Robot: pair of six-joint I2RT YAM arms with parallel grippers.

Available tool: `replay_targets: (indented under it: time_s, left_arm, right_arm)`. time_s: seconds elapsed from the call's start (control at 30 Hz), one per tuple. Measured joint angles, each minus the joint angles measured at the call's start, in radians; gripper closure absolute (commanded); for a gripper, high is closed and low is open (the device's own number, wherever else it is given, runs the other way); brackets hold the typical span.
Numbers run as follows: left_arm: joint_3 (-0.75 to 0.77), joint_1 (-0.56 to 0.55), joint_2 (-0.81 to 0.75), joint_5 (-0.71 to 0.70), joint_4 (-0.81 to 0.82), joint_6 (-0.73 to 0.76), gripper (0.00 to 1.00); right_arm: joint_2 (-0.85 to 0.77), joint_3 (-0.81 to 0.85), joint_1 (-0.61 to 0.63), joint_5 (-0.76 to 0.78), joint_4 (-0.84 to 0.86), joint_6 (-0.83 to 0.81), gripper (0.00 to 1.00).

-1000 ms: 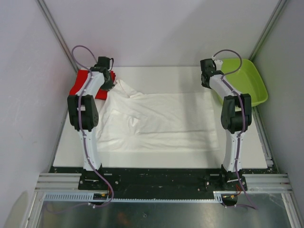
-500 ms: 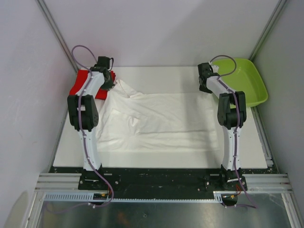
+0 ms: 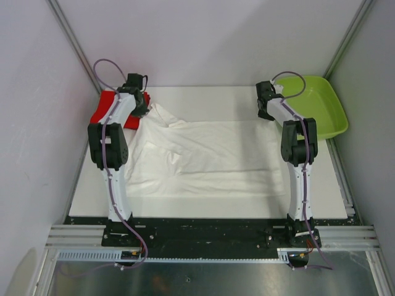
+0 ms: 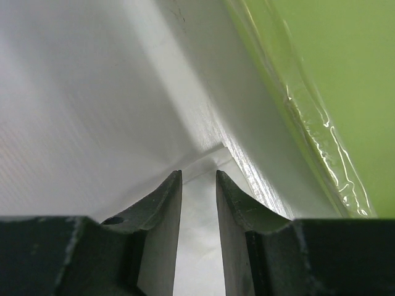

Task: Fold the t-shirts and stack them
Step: Grap the side of the flattened tshirt furthest away from the robot with both arms

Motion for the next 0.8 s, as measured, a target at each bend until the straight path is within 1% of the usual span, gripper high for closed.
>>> replay_targets:
  time_s: [0.17,0.3,0.37,0.57,0.67,0.73,0.8]
  left_arm:
    - [0.000,0.000,0.000,0.000,0.000,0.000,1.00]
    - [0.000,0.001,0.000,0.000,0.000,0.000,1.00]
    - [0.000,0.001,0.001,0.000,0.000,0.000,1.00]
    - [0.000,0.002,0.002,0.000,0.000,0.000,1.00]
    - [0.000,0.002,0.003,0.000,0.000,0.000,1.00]
    - [0.000,0.002,0.003,0.000,0.001,0.000,1.00]
    - [0.000,0.002,0.004,0.000,0.001,0.000,1.00]
  right_arm:
    - [0.014,0.003,0.000,0.000,-0.004,0.001,0.67]
    - [0.018,0.005,0.000,0.000,-0.008,0.005,0.70]
    - [0.018,0.006,0.000,0.000,-0.010,0.008,0.76]
    - [0.018,0.006,0.000,0.000,-0.011,0.018,0.86]
    - [0.018,0.005,0.000,0.000,-0.011,0.022,0.96]
    - [0.018,0.005,0.000,0.000,-0.011,0.024,0.99]
    - [0.018,0.005,-0.001,0.000,-0.011,0.026,1.00]
